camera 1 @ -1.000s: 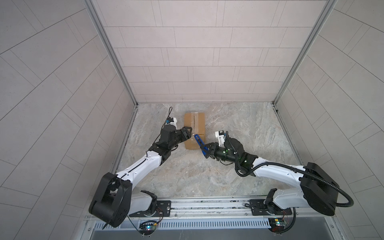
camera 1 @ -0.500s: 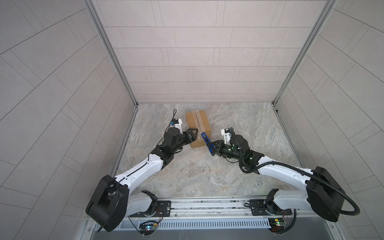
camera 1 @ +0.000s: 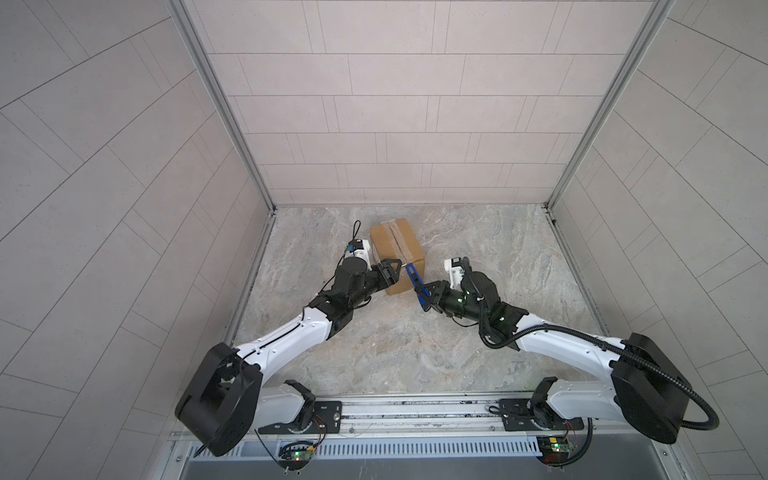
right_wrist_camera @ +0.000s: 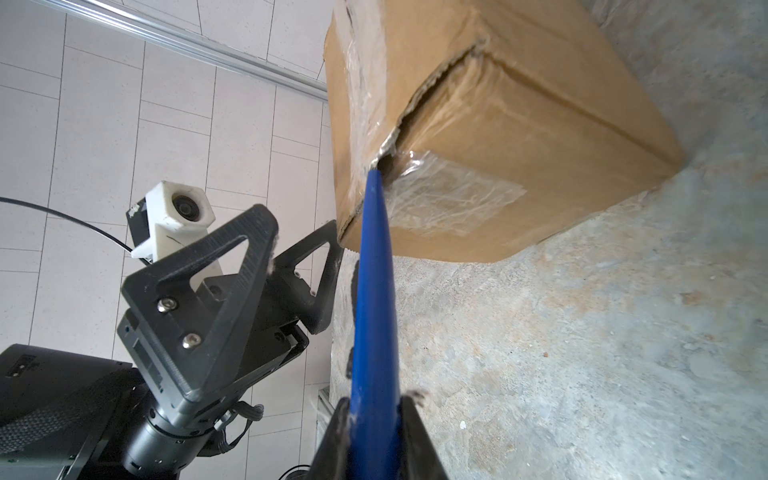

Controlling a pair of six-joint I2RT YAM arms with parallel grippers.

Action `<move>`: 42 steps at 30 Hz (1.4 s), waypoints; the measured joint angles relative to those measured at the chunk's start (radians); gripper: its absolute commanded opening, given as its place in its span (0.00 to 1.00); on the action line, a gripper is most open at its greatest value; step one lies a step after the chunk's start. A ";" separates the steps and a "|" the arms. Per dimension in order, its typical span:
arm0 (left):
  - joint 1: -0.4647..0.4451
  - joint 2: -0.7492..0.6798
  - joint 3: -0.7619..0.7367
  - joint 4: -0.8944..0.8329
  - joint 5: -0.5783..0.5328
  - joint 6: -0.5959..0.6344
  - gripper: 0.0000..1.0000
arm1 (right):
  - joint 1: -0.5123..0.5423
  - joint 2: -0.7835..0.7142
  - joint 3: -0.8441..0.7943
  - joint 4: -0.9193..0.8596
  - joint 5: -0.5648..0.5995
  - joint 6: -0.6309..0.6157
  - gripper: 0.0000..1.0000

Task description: Unpack the express box

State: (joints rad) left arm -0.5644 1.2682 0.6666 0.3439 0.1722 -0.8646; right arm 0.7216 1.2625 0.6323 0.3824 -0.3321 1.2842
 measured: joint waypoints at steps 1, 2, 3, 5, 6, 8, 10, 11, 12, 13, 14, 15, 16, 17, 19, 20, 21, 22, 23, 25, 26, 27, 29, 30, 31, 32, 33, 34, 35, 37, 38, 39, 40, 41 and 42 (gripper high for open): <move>-0.002 0.000 0.000 0.000 0.003 0.000 0.73 | 0.000 -0.009 0.000 -0.010 -0.003 0.000 0.00; -0.004 0.000 0.000 0.001 0.004 -0.001 0.73 | 0.003 -0.019 0.002 -0.021 -0.006 0.000 0.00; -0.006 0.001 0.000 0.002 0.008 -0.003 0.72 | 0.005 -0.025 0.005 -0.029 -0.012 0.000 0.00; -0.011 0.002 0.000 0.003 0.014 -0.004 0.73 | 0.014 -0.030 0.016 -0.044 -0.021 0.000 0.00; -0.013 0.002 0.000 0.003 0.014 -0.005 0.73 | 0.018 -0.030 0.019 -0.048 -0.022 0.000 0.00; -0.017 0.003 0.000 0.004 0.016 -0.009 0.72 | 0.028 -0.024 0.019 -0.052 -0.024 -0.001 0.00; -0.022 0.005 0.000 0.004 0.018 -0.011 0.73 | 0.040 -0.008 0.019 -0.047 -0.027 -0.001 0.00; -0.024 0.005 0.000 0.002 0.016 -0.011 0.73 | 0.045 0.002 0.019 -0.038 -0.026 -0.001 0.00; -0.024 0.005 0.000 0.002 0.014 -0.011 0.73 | 0.046 0.008 0.019 -0.028 -0.026 -0.001 0.00; -0.024 0.005 0.000 0.002 0.013 -0.011 0.72 | 0.046 0.013 0.019 -0.018 -0.024 0.000 0.00; -0.024 0.005 0.000 0.002 0.011 -0.011 0.72 | 0.046 0.015 0.017 -0.011 -0.023 0.000 0.00; -0.024 0.005 0.000 0.002 0.011 -0.011 0.73 | 0.046 0.016 0.015 -0.010 -0.023 -0.001 0.00; -0.025 0.005 0.000 0.001 0.010 -0.011 0.73 | 0.046 0.014 0.014 -0.011 -0.022 -0.004 0.00; -0.025 0.005 0.000 -0.001 0.010 -0.010 0.73 | 0.045 0.011 0.014 -0.017 -0.021 -0.008 0.00; -0.027 0.004 0.001 -0.005 0.010 -0.008 0.73 | 0.041 -0.009 0.014 -0.047 -0.021 -0.023 0.00; -0.028 0.004 0.002 -0.008 0.010 -0.006 0.73 | 0.037 -0.026 0.014 -0.072 -0.020 -0.031 0.00; -0.029 0.004 0.003 -0.013 0.010 -0.001 0.74 | 0.035 -0.045 0.014 -0.098 -0.018 -0.042 0.00; -0.031 0.004 0.007 -0.021 0.010 0.003 0.75 | 0.031 -0.070 0.011 -0.126 -0.016 -0.053 0.00; -0.032 0.003 0.013 -0.031 0.009 0.008 0.76 | 0.027 -0.101 0.006 -0.159 -0.011 -0.065 0.00; -0.032 0.003 0.027 -0.051 0.005 0.024 0.79 | 0.016 -0.161 -0.008 -0.219 -0.002 -0.085 0.00; -0.032 0.002 0.037 -0.064 0.002 0.031 0.80 | 0.010 -0.192 -0.020 -0.249 -0.001 -0.098 0.00; -0.032 0.000 0.047 -0.074 -0.001 0.040 0.81 | 0.002 -0.220 -0.031 -0.275 -0.001 -0.109 0.00; -0.030 -0.005 0.067 -0.095 -0.007 0.061 0.84 | -0.020 -0.270 -0.049 -0.319 -0.002 -0.133 0.00; -0.024 -0.009 0.077 -0.106 -0.011 0.071 0.84 | -0.038 -0.295 -0.056 -0.341 -0.005 -0.144 0.00; -0.017 -0.014 0.087 -0.119 -0.013 0.081 0.85 | -0.057 -0.317 -0.061 -0.365 -0.007 -0.154 0.00; -0.011 -0.020 0.094 -0.127 -0.012 0.090 0.87 | -0.073 -0.333 -0.063 -0.384 -0.009 -0.164 0.00; -0.001 -0.025 0.101 -0.135 -0.011 0.099 0.87 | -0.090 -0.349 -0.063 -0.409 -0.009 -0.179 0.00; 0.015 -0.029 0.107 -0.143 -0.012 0.108 0.88 | -0.103 -0.365 -0.062 -0.435 -0.009 -0.192 0.00; 0.033 -0.033 0.113 -0.151 -0.010 0.116 0.88 | -0.113 -0.377 -0.060 -0.459 -0.008 -0.206 0.00; 0.080 -0.035 0.121 -0.164 -0.008 0.131 0.89 | -0.129 -0.406 -0.053 -0.517 -0.005 -0.234 0.00; 0.101 -0.035 0.124 -0.171 -0.005 0.137 0.90 | -0.134 -0.418 -0.049 -0.541 -0.004 -0.245 0.00; 0.123 -0.034 0.127 -0.179 -0.002 0.144 0.90 | -0.139 -0.430 -0.045 -0.567 -0.001 -0.257 0.00; 0.144 -0.033 0.130 -0.185 -0.002 0.150 0.90 | -0.145 -0.443 -0.041 -0.592 0.001 -0.267 0.00; 0.159 -0.030 0.134 -0.187 0.000 0.156 0.90 | -0.151 -0.454 -0.039 -0.613 0.004 -0.277 0.00; 0.170 -0.023 0.142 -0.190 0.003 0.161 0.90 | -0.160 -0.467 -0.036 -0.636 0.008 -0.285 0.00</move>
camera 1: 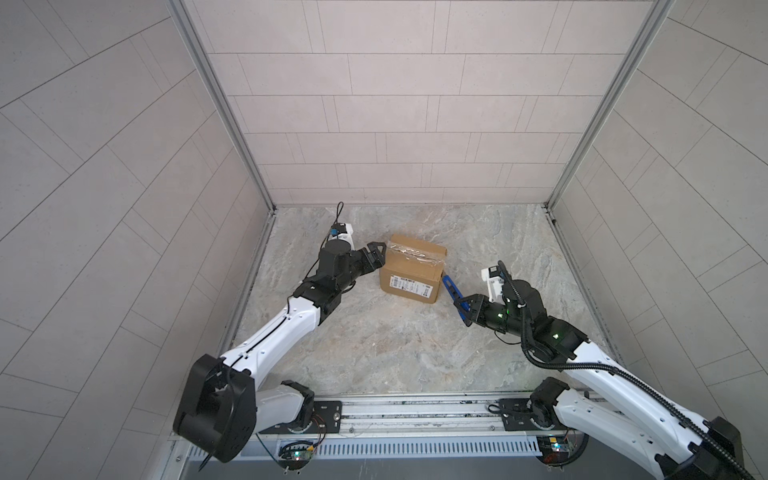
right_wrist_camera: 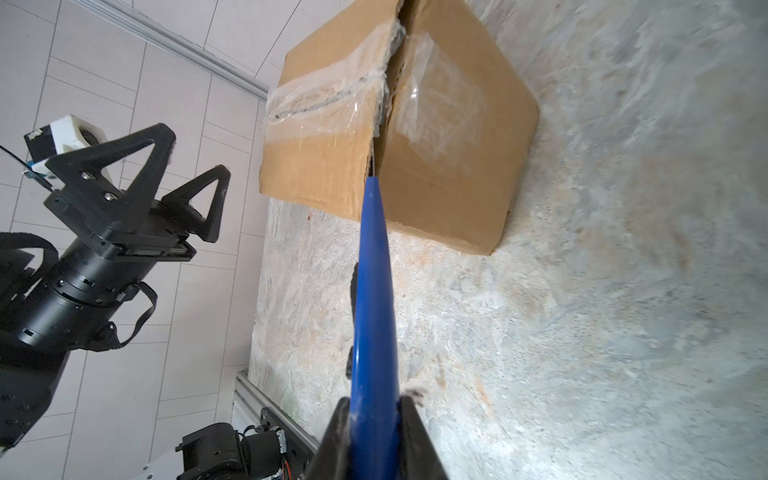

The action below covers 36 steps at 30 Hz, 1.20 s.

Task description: Unpack the express box

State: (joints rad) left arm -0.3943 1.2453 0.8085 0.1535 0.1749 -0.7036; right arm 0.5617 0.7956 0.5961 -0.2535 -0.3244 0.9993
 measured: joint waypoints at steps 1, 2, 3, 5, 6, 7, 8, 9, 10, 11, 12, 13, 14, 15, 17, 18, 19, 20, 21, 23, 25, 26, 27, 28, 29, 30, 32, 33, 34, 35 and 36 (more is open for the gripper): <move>0.007 0.009 0.008 -0.003 0.005 0.005 0.90 | -0.009 -0.014 0.000 -0.019 0.007 -0.007 0.00; 0.011 0.018 0.013 -0.003 0.009 0.008 0.90 | -0.018 -0.027 0.000 -0.039 0.015 -0.015 0.00; 0.014 0.028 0.019 -0.005 0.014 0.014 0.90 | -0.029 -0.044 0.000 -0.061 0.025 -0.024 0.00; 0.018 0.048 0.027 -0.006 0.024 0.023 0.90 | -0.055 -0.074 0.000 -0.101 0.040 -0.037 0.00; 0.020 0.060 0.032 -0.010 0.030 0.026 0.90 | -0.072 -0.090 0.000 -0.121 0.046 -0.046 0.00; 0.021 0.072 0.036 -0.012 0.035 0.029 0.90 | -0.089 -0.102 0.000 -0.138 0.049 -0.055 0.00; 0.022 0.081 0.040 -0.013 0.041 0.032 0.90 | -0.104 -0.111 0.003 -0.156 0.053 -0.062 0.00; 0.022 0.090 0.043 -0.013 0.045 0.035 0.90 | -0.118 -0.115 0.011 -0.176 0.057 -0.071 0.00; 0.022 0.097 0.047 -0.015 0.049 0.040 0.90 | -0.133 -0.117 0.022 -0.194 0.061 -0.080 0.00; 0.022 0.103 0.052 -0.017 0.052 0.042 0.90 | -0.142 -0.117 0.029 -0.206 0.065 -0.086 0.00; 0.022 0.108 0.056 -0.017 0.056 0.044 0.90 | -0.153 -0.117 0.037 -0.218 0.073 -0.095 0.00; 0.022 0.113 0.058 -0.015 0.060 0.047 0.90 | -0.162 -0.117 0.042 -0.228 0.080 -0.104 0.00; 0.022 0.115 0.058 -0.015 0.064 0.048 0.91 | -0.168 -0.115 0.045 -0.233 0.085 -0.112 0.00; 0.022 0.117 0.058 -0.016 0.068 0.049 0.91 | -0.175 -0.111 0.048 -0.238 0.088 -0.124 0.00; 0.022 0.118 0.058 -0.017 0.074 0.051 0.91 | -0.182 -0.091 0.060 -0.246 0.085 -0.144 0.00; 0.022 0.118 0.058 -0.017 0.079 0.052 0.92 | -0.183 -0.077 0.069 -0.246 0.080 -0.154 0.00; 0.022 0.118 0.058 -0.017 0.086 0.055 0.92 | -0.183 -0.060 0.079 -0.243 0.072 -0.161 0.00; 0.022 0.118 0.058 -0.017 0.092 0.058 0.92 | -0.185 -0.046 0.086 -0.236 0.062 -0.166 0.00; 0.022 0.118 0.058 -0.018 0.098 0.063 0.93 | -0.188 -0.028 0.093 -0.224 0.046 -0.171 0.00; 0.022 0.117 0.062 -0.021 0.114 0.073 0.93 | -0.187 0.009 0.108 -0.200 0.014 -0.182 0.00; 0.021 0.117 0.073 -0.032 0.128 0.081 0.94 | -0.180 0.046 0.117 -0.171 -0.017 -0.189 0.00; 0.020 0.117 0.079 -0.034 0.134 0.087 0.94 | -0.174 0.058 0.120 -0.161 -0.032 -0.192 0.00; 0.017 0.117 0.087 -0.040 0.137 0.093 0.94 | -0.167 0.067 0.120 -0.150 -0.043 -0.193 0.00; 0.011 0.118 0.094 -0.045 0.137 0.100 0.94 | -0.162 0.073 0.120 -0.143 -0.054 -0.195 0.00; 0.001 0.118 0.105 -0.056 0.137 0.110 0.94 | -0.158 0.077 0.120 -0.136 -0.064 -0.195 0.00; -0.011 0.121 0.115 -0.066 0.135 0.121 0.94 | -0.156 0.080 0.120 -0.132 -0.073 -0.196 0.00; -0.037 0.138 0.144 -0.093 0.130 0.140 0.94 | -0.154 0.082 0.120 -0.130 -0.084 -0.199 0.00; -0.049 0.153 0.160 -0.105 0.126 0.149 0.93 | -0.154 0.082 0.120 -0.130 -0.087 -0.199 0.00; -0.057 0.167 0.171 -0.112 0.121 0.156 0.93 | -0.154 0.082 0.120 -0.130 -0.087 -0.201 0.00; -0.066 0.184 0.183 -0.123 0.115 0.164 0.93 | -0.154 0.081 0.120 -0.132 -0.087 -0.203 0.00; -0.075 0.203 0.193 -0.134 0.108 0.171 0.93 | -0.154 0.081 0.120 -0.133 -0.087 -0.207 0.00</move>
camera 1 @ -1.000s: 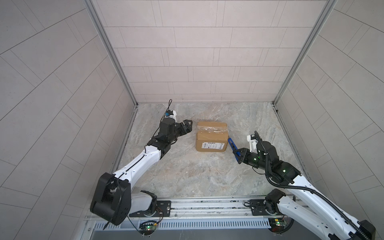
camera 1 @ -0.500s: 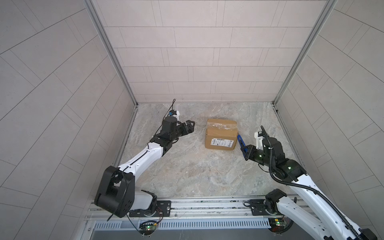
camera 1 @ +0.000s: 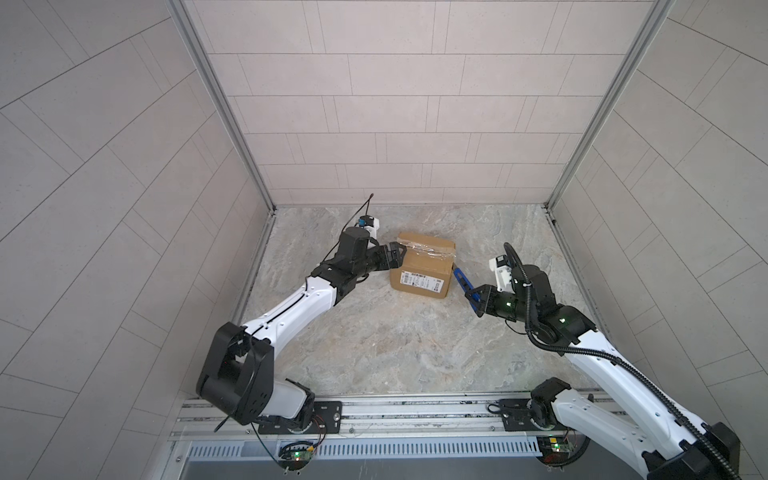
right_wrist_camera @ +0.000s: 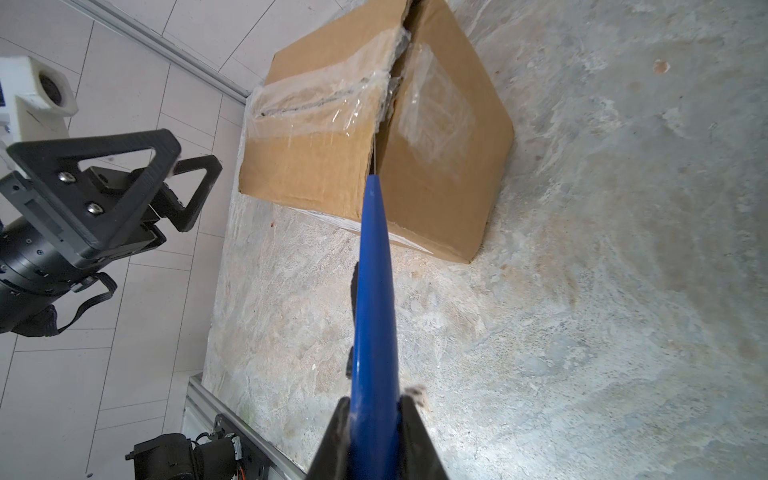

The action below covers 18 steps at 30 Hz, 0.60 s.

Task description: Unpack the express box

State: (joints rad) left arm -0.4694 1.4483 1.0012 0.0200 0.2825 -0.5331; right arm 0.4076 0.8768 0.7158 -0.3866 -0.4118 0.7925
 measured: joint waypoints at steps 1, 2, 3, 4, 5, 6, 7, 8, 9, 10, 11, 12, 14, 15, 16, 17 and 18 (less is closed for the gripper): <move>-0.005 0.016 0.007 -0.011 -0.002 0.004 0.92 | 0.000 0.000 0.000 -0.002 0.000 -0.004 0.00; -0.010 0.037 0.013 -0.023 -0.008 0.010 0.92 | 0.000 0.000 0.001 -0.005 0.000 -0.007 0.00; -0.012 0.057 0.018 -0.034 -0.014 0.013 0.91 | 0.000 -0.001 0.002 -0.010 0.001 -0.010 0.00; -0.014 0.076 0.021 -0.044 -0.019 0.015 0.91 | 0.000 -0.001 0.004 -0.013 0.001 -0.011 0.00; -0.016 0.094 0.023 -0.052 -0.027 0.016 0.91 | 0.000 -0.002 0.006 -0.018 0.002 -0.014 0.00; -0.016 0.109 0.023 -0.061 -0.034 0.017 0.91 | 0.000 -0.002 0.008 -0.024 0.004 -0.017 0.00; -0.016 0.116 0.023 -0.061 -0.034 0.014 0.90 | 0.000 -0.003 0.010 -0.030 0.006 -0.019 0.00; -0.016 0.117 0.024 -0.055 -0.037 0.014 0.90 | 0.000 -0.005 0.011 -0.033 0.008 -0.023 0.00; -0.016 0.116 0.026 -0.055 -0.043 0.015 0.90 | 0.000 -0.009 0.011 -0.038 0.012 -0.026 0.00; -0.016 0.116 0.026 -0.055 -0.049 0.014 0.89 | 0.000 -0.016 0.011 -0.046 0.017 -0.026 0.00; -0.017 0.117 0.026 -0.055 -0.055 0.014 0.89 | 0.003 -0.026 0.011 -0.058 0.023 -0.029 0.00; -0.018 0.117 0.026 -0.054 -0.059 0.014 0.89 | 0.003 -0.035 0.011 -0.068 0.027 -0.030 0.00; -0.022 0.117 0.026 -0.053 -0.067 0.014 0.88 | 0.004 -0.061 0.012 -0.098 0.041 -0.035 0.00; -0.022 0.117 0.026 -0.052 -0.070 0.014 0.88 | 0.004 -0.073 0.014 -0.114 0.049 -0.038 0.00; -0.022 0.117 0.026 -0.052 -0.072 0.014 0.88 | 0.002 -0.088 0.019 -0.134 0.060 -0.042 0.00; -0.022 0.117 0.026 -0.052 -0.077 0.014 0.88 | -0.004 -0.103 0.023 -0.151 0.074 -0.045 0.00; -0.022 0.117 0.026 -0.052 -0.080 0.014 0.88 | -0.012 -0.118 0.027 -0.168 0.092 -0.046 0.00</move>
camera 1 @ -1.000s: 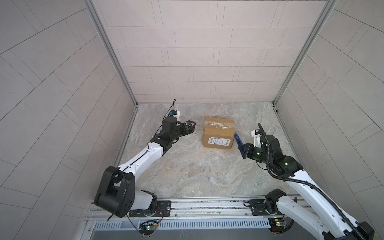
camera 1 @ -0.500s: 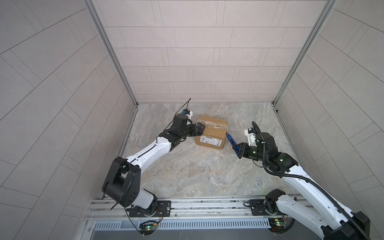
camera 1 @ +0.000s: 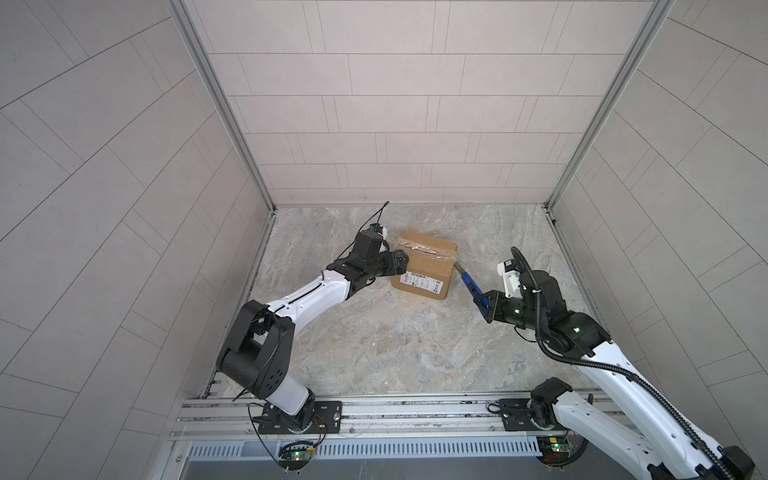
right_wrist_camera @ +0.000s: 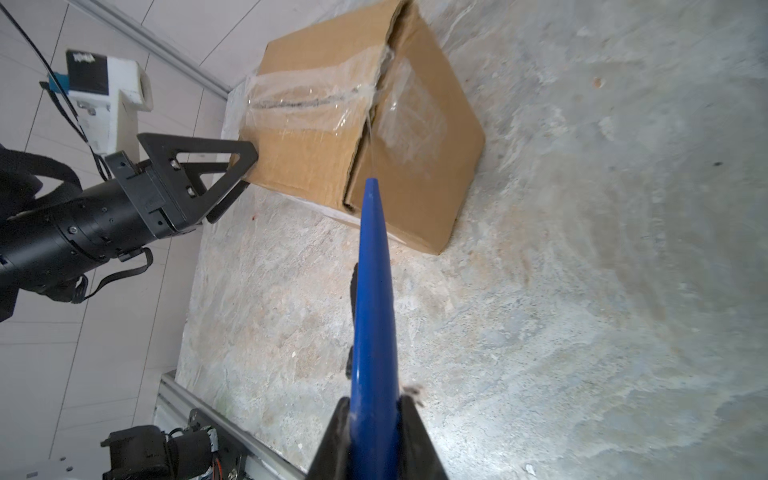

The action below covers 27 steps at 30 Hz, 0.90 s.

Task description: Unpack the express box

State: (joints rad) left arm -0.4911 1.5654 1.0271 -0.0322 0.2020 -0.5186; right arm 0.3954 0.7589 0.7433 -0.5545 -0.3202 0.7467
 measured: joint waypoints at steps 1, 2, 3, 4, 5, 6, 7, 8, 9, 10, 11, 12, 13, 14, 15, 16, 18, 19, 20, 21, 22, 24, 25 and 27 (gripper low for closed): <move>0.000 0.000 0.000 0.000 -0.003 0.000 0.88 | -0.014 -0.019 0.003 -0.023 0.021 -0.002 0.00; 0.000 0.000 0.000 0.000 -0.005 0.000 0.88 | -0.027 -0.037 0.005 -0.043 0.040 -0.004 0.00; 0.000 0.000 0.000 0.000 -0.005 0.000 0.88 | -0.040 -0.050 0.006 -0.063 0.055 -0.006 0.00; 0.001 0.000 0.000 0.000 -0.005 0.000 0.89 | -0.049 -0.058 0.006 -0.076 0.064 -0.008 0.00; 0.002 -0.002 -0.001 0.000 -0.003 0.000 0.89 | -0.054 -0.062 0.007 -0.088 0.072 -0.010 0.00; 0.004 -0.003 -0.003 0.002 0.000 0.000 0.90 | -0.056 -0.063 0.007 -0.098 0.075 -0.011 0.00; 0.006 -0.007 -0.007 0.004 0.002 0.000 0.91 | -0.056 -0.060 0.007 -0.100 0.074 -0.013 0.00; 0.010 -0.014 -0.014 0.006 0.008 0.000 0.91 | -0.056 -0.053 0.007 -0.098 0.071 -0.014 0.00; 0.015 -0.023 -0.021 0.006 0.014 -0.001 0.92 | -0.056 -0.042 0.007 -0.093 0.065 -0.014 0.00; 0.021 -0.031 -0.028 0.005 0.020 -0.002 0.92 | -0.056 -0.025 0.007 -0.082 0.056 -0.015 0.00; 0.027 -0.041 -0.034 0.005 0.028 -0.005 0.93 | -0.056 -0.005 0.007 -0.068 0.047 -0.018 0.00; 0.035 -0.050 -0.039 0.006 0.037 -0.006 0.93 | -0.056 0.020 0.008 -0.050 0.035 -0.022 0.00; 0.041 -0.059 -0.043 0.008 0.046 -0.008 0.93 | -0.056 0.046 0.012 -0.038 0.026 -0.028 0.00; 0.047 -0.071 -0.048 0.014 0.054 -0.008 0.93 | -0.056 0.080 0.019 -0.025 0.016 -0.035 0.00; 0.050 -0.082 -0.052 0.019 0.062 -0.009 0.93 | -0.056 0.111 0.024 -0.011 0.007 -0.042 0.00; 0.055 -0.090 -0.054 0.024 0.067 -0.009 0.93 | -0.056 0.136 0.029 0.002 0.000 -0.047 0.00; 0.058 -0.096 -0.057 0.040 0.080 -0.011 0.93 | -0.056 0.179 0.040 0.031 -0.016 -0.060 0.00; 0.058 -0.097 -0.060 0.050 0.089 -0.013 0.93 | -0.056 0.196 0.048 0.040 -0.021 -0.066 0.00; 0.058 -0.097 -0.070 0.066 0.098 -0.017 0.93 | -0.056 0.214 0.060 0.047 -0.027 -0.073 0.00; 0.058 -0.097 -0.082 0.080 0.109 -0.025 0.94 | -0.056 0.231 0.072 0.053 -0.028 -0.081 0.00; 0.058 -0.096 -0.094 0.091 0.117 -0.031 0.93 | -0.056 0.244 0.080 0.060 -0.029 -0.089 0.00; 0.057 -0.093 -0.122 0.124 0.139 -0.050 0.93 | -0.058 0.276 0.097 0.082 -0.031 -0.103 0.00; 0.057 -0.090 -0.134 0.140 0.149 -0.059 0.93 | -0.058 0.291 0.103 0.090 -0.034 -0.109 0.00; 0.053 -0.084 -0.161 0.179 0.167 -0.080 0.93 | -0.058 0.328 0.118 0.114 -0.040 -0.119 0.00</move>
State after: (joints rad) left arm -0.4381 1.4811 0.8661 0.1471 0.3695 -0.5983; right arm 0.3374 1.0866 0.8612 -0.4404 -0.3599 0.6277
